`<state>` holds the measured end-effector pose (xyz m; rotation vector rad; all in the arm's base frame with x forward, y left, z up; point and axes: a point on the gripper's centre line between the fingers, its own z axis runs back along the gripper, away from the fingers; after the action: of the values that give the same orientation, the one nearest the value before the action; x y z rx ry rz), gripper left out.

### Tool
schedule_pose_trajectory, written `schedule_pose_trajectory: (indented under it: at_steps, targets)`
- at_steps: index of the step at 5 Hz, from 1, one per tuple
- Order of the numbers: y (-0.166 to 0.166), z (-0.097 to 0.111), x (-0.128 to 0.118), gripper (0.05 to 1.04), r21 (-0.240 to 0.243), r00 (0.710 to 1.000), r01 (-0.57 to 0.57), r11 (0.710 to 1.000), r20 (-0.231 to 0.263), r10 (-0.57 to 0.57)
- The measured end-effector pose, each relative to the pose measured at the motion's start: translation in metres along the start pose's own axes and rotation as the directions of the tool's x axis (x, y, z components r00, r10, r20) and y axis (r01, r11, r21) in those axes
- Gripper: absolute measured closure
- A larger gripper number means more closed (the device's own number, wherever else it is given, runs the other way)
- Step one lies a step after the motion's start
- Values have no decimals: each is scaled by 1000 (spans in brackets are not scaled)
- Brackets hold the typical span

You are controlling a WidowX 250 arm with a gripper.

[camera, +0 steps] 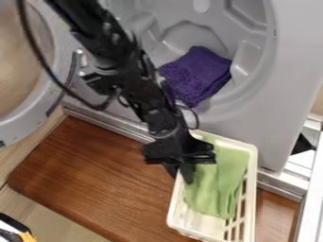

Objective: Move the white basket to the lower right corner of the table

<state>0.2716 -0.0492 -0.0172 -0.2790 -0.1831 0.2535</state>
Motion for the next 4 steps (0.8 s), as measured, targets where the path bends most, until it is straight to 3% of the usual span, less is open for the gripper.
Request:
schedule_pose_trajectory:
  at_steps: [2,3,4]
  targets:
    - [-9,-39,2,959,-34,994,66,997,-89,-69]
    - [-10,-43,8,761,-25,991,73,997,-110,-75]
    - [-9,-44,8,455,-19,991,64,998,-113,-66]
